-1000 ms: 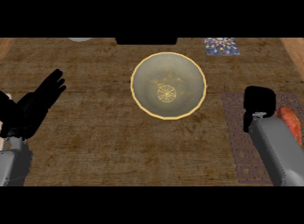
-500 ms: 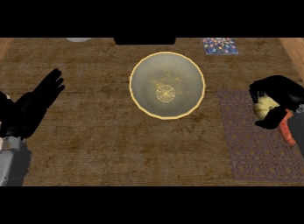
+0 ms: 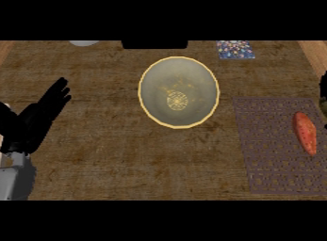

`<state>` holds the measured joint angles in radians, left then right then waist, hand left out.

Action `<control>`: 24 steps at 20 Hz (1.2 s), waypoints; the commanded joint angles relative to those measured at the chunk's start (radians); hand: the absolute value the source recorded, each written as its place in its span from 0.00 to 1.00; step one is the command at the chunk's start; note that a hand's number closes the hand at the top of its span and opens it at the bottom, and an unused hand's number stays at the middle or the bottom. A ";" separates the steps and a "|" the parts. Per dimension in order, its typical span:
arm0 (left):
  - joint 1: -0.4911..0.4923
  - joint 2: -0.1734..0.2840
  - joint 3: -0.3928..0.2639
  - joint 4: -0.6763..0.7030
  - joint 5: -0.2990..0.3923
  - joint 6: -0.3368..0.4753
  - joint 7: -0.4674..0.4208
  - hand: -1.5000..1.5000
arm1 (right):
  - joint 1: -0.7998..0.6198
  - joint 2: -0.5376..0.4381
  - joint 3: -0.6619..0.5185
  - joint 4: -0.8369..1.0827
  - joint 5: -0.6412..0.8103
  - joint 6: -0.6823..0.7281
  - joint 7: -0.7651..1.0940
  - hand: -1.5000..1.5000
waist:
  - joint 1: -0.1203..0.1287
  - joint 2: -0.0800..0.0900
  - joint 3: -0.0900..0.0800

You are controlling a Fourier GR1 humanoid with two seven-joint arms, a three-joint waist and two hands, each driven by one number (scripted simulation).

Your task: Pick the squash from the placemat and place it in the bowl

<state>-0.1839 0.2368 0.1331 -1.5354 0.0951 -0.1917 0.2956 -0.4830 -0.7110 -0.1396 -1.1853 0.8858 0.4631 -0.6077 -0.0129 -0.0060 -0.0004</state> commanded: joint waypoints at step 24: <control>-0.054 0.006 0.018 0.062 0.001 -0.032 -0.016 0.50 | -0.357 0.396 0.008 -0.542 -0.496 0.388 0.920 1.00 | 0.018 0.004 -0.001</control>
<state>-0.2189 0.2427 0.1502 -1.4909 0.1005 -0.2240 0.2823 -0.7484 -0.4277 -0.1812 -1.7139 0.3995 0.8834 0.1578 0.0021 -0.0028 -0.0010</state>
